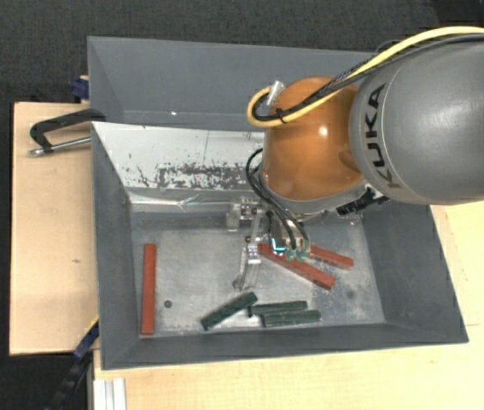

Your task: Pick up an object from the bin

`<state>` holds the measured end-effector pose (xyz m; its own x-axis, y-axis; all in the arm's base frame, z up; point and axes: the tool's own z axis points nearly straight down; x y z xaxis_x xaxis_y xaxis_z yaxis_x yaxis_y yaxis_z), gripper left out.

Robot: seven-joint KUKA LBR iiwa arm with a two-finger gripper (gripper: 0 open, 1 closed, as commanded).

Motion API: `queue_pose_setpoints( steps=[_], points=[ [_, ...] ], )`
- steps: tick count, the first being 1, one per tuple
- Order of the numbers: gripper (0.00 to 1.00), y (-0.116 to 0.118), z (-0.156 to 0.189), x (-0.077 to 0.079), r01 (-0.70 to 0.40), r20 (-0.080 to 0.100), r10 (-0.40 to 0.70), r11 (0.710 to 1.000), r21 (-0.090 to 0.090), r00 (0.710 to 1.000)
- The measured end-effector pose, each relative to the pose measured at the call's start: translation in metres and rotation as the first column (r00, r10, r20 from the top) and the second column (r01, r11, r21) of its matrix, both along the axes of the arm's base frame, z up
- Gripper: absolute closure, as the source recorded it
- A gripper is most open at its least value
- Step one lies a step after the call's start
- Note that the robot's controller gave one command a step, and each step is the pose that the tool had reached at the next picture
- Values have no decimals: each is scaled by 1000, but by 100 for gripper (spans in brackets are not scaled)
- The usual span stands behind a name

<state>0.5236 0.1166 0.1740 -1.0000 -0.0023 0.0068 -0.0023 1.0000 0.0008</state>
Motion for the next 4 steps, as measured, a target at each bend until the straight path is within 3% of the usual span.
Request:
queue_pose_setpoints(
  steps=[1, 2, 3, 4],
  points=[
    [0, -1, 4, 2, 2, 8, -2, 1000, 1, 1000],
    [0, -55, -71, -17, -17, 13, 17, 1000, 1, 1000],
    [0, -92, -131, -16, -27, 23, 26, 1000, 9, 999],
    [0, -89, -99, -20, -27, 17, 27, 1000, 1, 999]
  ],
)
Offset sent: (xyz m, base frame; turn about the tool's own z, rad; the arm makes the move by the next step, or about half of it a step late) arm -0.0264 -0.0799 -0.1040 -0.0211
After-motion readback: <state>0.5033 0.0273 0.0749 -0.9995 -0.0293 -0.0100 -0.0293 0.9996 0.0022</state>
